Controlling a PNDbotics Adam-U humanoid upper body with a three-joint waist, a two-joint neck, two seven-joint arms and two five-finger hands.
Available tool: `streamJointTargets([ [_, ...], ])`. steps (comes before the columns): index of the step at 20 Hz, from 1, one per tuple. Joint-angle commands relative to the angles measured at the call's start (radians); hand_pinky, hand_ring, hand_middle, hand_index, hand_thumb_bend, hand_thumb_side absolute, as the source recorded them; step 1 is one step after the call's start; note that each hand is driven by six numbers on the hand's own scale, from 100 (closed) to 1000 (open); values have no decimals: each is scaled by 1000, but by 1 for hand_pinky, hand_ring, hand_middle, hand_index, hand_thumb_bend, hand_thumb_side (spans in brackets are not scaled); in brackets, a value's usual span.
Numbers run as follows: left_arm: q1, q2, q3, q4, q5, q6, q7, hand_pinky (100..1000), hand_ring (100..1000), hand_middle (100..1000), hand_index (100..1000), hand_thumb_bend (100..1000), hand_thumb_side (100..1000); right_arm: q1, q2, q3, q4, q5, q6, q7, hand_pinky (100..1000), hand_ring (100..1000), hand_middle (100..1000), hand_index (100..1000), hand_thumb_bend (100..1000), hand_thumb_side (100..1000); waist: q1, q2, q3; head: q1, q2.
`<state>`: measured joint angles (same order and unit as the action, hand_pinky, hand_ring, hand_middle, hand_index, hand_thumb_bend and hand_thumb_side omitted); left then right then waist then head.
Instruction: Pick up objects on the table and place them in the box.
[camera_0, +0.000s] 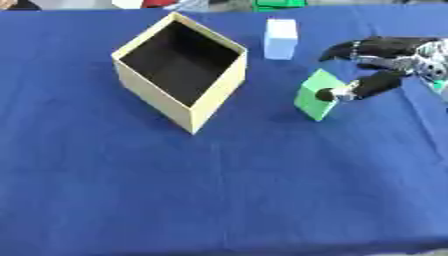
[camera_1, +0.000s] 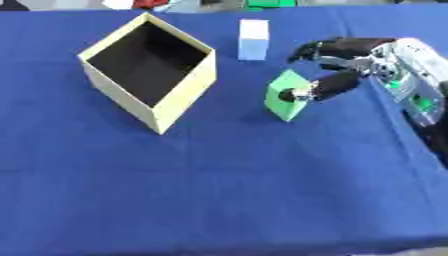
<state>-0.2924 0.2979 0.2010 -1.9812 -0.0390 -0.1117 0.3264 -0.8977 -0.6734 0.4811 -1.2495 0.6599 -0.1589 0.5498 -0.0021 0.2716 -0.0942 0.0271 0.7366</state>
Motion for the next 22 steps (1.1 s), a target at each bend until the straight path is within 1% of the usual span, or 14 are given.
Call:
streamJointTargets([
  [1,-12,9,4,-19,-1,2,-4,716,622,611,742,182,907,-15,-12,-11,-8,-27,35,-8,953,948,946,1000,518,1000,0,-15,-1,-4,-10],
  [9,-12,8,6,-19,-2,6,-8,716,622,611,741,181,907,-2,-12,-1,-28,-48,77,18,937,926,938,1000,511,1000,-1,-13,-1,-6,-14],
  [12,-12,8,6,-19,-3,6,-9,716,622,611,741,180,905,2,-10,2,-34,-44,82,26,938,924,938,1000,503,1000,-2,-13,0,-6,-14],
  [14,-12,7,6,-19,-4,7,-10,716,622,611,741,175,900,5,-8,2,-35,-44,83,34,948,926,937,1000,481,1000,-2,-12,1,-6,-15],
  [15,-12,7,7,-19,-4,7,-10,716,622,610,740,175,900,6,-8,1,-36,-45,84,40,957,923,933,1000,435,967,-2,-12,1,-6,-15],
  [17,-13,7,7,-19,-4,8,-10,716,622,610,740,177,901,9,-7,-3,-36,-49,91,44,966,927,933,1000,407,901,-3,-12,0,-6,-16],
  [21,-13,5,8,-19,-4,9,-11,716,622,610,739,178,901,21,-9,-15,-39,-60,119,38,959,921,927,1000,396,880,-4,-10,0,-6,-20],
  [22,-13,5,8,-19,-4,9,-11,716,622,610,739,178,901,25,-10,-19,-41,-65,128,34,958,919,926,1000,410,886,-4,-10,0,-6,-20],
])
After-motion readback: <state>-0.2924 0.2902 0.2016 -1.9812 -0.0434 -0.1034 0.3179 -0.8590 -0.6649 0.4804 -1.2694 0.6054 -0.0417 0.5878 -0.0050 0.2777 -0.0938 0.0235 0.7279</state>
